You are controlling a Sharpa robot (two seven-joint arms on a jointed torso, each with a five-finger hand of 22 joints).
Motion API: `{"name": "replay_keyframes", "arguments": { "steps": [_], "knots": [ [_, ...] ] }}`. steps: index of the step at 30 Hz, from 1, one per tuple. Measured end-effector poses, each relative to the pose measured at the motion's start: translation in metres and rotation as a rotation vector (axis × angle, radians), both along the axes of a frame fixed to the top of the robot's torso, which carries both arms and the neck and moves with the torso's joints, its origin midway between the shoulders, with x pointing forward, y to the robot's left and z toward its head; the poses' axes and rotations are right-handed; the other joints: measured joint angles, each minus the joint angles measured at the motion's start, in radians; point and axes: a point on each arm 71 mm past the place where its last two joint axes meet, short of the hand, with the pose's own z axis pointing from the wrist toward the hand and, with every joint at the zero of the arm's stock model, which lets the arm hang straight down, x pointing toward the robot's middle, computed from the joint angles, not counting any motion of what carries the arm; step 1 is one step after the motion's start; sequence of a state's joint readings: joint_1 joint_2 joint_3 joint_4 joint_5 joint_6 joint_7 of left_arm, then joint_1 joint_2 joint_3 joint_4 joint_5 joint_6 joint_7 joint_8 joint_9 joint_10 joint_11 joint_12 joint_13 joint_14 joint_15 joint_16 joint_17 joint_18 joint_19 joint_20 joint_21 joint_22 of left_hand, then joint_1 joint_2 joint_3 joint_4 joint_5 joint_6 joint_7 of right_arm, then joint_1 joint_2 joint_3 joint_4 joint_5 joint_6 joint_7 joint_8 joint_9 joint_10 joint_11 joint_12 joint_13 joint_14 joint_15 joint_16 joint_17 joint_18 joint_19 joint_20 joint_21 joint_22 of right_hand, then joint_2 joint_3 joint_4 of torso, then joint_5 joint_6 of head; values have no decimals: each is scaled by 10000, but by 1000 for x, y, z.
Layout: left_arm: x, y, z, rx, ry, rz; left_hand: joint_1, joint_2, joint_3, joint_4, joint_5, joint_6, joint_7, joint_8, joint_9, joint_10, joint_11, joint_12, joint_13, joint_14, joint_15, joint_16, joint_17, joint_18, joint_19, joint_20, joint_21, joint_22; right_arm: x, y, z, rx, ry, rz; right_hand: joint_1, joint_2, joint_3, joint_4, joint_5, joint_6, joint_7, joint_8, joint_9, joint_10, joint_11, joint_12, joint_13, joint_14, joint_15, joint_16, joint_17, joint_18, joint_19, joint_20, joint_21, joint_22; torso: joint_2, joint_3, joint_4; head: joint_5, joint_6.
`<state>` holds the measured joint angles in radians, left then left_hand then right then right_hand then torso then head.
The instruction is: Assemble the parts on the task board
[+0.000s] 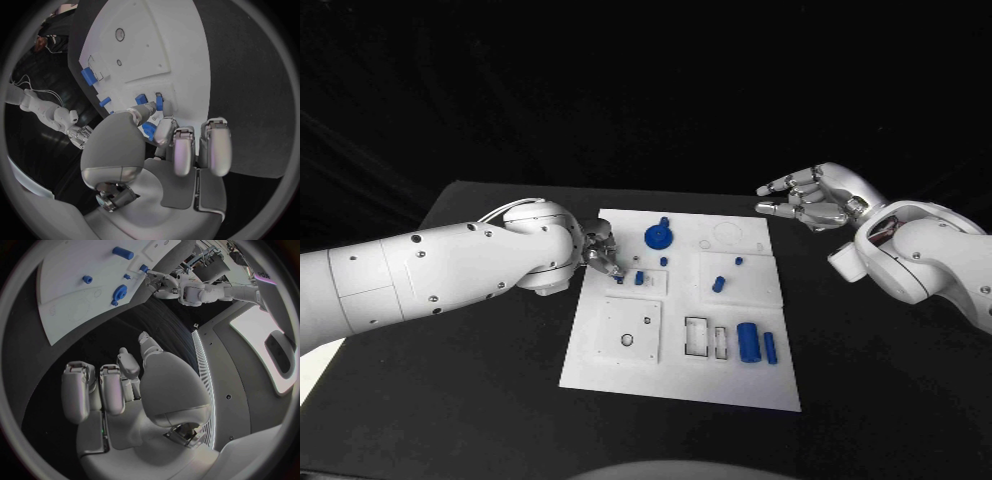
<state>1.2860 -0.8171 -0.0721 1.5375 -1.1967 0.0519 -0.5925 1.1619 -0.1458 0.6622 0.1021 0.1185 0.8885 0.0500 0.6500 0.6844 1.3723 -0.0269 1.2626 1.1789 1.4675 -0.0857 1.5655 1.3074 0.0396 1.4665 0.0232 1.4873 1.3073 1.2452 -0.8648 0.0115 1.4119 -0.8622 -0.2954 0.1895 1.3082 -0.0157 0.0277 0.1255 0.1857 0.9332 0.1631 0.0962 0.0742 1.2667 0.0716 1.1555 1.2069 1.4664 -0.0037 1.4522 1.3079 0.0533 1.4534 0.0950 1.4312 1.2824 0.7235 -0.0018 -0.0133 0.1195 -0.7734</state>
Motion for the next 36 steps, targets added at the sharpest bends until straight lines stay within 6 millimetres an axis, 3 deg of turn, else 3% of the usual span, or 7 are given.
{"name": "replay_keyframes", "arguments": {
  "steps": [36],
  "knots": [
    [3, -4, -3, 218, 254, -93, -74, 5, 89, -55, 10, 14, 13, -17, 20, 30, -29, 0, -4, 0, 0, 0, 5, 0, 0, 0, 36, 6, -1, 1, 0, 13, -1, 41, 0, 0, 1, 0, 0, 0, 0, 0, 0, 1, 1, 0, 1, 0, 0, 0, -3, 0, 0, 0, 0, 1, 6, -3, 0, 28, -80]
  ]
}}
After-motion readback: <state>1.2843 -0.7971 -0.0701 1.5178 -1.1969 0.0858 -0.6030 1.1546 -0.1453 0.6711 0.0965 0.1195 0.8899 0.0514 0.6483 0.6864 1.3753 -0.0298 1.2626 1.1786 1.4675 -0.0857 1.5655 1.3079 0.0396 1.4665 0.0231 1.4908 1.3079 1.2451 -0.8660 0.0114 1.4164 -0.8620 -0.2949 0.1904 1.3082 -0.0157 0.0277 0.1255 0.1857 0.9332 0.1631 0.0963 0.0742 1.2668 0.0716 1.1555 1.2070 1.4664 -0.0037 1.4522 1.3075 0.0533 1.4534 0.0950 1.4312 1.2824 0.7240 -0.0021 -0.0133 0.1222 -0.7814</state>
